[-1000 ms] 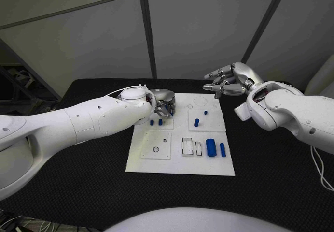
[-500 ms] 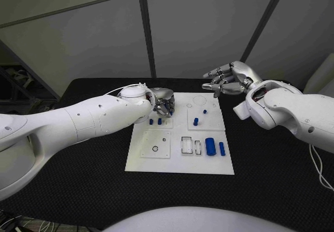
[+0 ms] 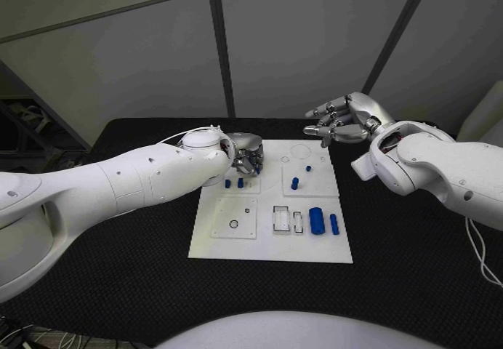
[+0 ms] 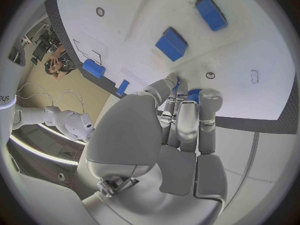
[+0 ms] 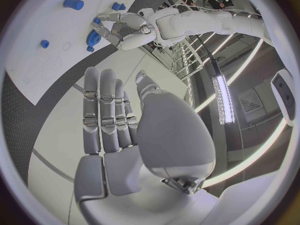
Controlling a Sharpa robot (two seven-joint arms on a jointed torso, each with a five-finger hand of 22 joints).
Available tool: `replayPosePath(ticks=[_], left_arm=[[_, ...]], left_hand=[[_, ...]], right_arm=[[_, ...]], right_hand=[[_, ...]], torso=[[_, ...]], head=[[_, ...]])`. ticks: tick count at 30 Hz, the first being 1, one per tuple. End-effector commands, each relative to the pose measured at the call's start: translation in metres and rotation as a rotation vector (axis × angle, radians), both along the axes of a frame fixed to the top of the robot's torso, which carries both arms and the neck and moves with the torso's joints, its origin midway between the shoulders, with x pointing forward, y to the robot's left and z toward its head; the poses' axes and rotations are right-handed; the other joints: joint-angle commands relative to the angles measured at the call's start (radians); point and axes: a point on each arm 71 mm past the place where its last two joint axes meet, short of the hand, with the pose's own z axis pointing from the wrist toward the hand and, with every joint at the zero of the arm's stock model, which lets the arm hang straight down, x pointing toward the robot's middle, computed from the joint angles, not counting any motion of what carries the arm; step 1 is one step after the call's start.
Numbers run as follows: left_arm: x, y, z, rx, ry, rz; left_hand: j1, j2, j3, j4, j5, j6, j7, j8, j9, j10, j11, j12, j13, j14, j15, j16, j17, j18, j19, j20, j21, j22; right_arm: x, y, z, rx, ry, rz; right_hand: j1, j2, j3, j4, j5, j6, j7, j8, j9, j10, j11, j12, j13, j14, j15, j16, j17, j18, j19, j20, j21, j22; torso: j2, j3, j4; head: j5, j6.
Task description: Assemble the parts on the task board
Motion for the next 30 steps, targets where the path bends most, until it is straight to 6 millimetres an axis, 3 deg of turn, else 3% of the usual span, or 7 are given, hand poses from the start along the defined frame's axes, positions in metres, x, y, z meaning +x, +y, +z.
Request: replayPosePath(ticks=[1, 18, 30], left_arm=[[-0.004, -0.001, -0.004, -0.003, -0.002, -0.014], [-0.007, 0.016, 0.027, -0.091, -0.067, 0.011], [-0.010, 0.047, 0.029, -0.074, -0.008, 0.064]], left_hand=[[-0.002, 0.007, 0.007, -0.001, 0.004, 0.009, 0.002, 0.004, 0.002, 0.008, 0.000, 0.004, 0.001, 0.015, -0.005, 0.005, 0.001, -0.060, 0.009, 0.000, 0.006, 0.003], [-0.012, 0.004, 0.008, -0.002, 0.004, 0.014, 0.000, 0.004, 0.001, 0.012, -0.001, 0.003, 0.001, 0.016, -0.006, 0.004, -0.002, -0.062, 0.014, -0.001, 0.015, 0.013], [-0.014, 0.004, 0.009, -0.002, 0.004, 0.015, 0.000, 0.003, 0.001, 0.012, -0.001, 0.003, 0.001, 0.016, -0.007, 0.003, -0.005, -0.061, 0.013, -0.001, 0.014, 0.012]], right_arm=[[-0.001, 0.002, 0.002, 0.003, -0.009, 0.011], [0.002, -0.001, 0.001, -0.001, -0.013, 0.005], [0.002, -0.003, 0.001, -0.003, -0.011, 0.002]], right_hand=[[-0.003, 0.002, 0.005, 0.002, 0.006, 0.002, 0.000, -0.001, -0.001, 0.004, 0.002, 0.004, -0.001, 0.009, 0.001, -0.005, 0.001, 0.004, 0.008, -0.002, -0.006, -0.001], [-0.003, 0.002, 0.005, 0.002, 0.006, 0.002, 0.000, -0.001, -0.001, 0.004, 0.002, 0.004, -0.001, 0.009, 0.001, -0.005, 0.001, 0.004, 0.008, -0.002, -0.006, -0.001], [-0.003, 0.002, 0.005, 0.002, 0.006, 0.002, 0.000, -0.001, -0.001, 0.004, 0.002, 0.004, -0.001, 0.009, 0.001, -0.005, 0.001, 0.004, 0.008, -0.002, -0.006, -0.001]], torso=[[0.000, -0.0011, 0.0012], [-0.001, -0.0016, 0.0025], [0.001, -0.0006, 0.0014]], head=[[-0.003, 0.003], [0.005, 0.016], [0.013, 0.017]])
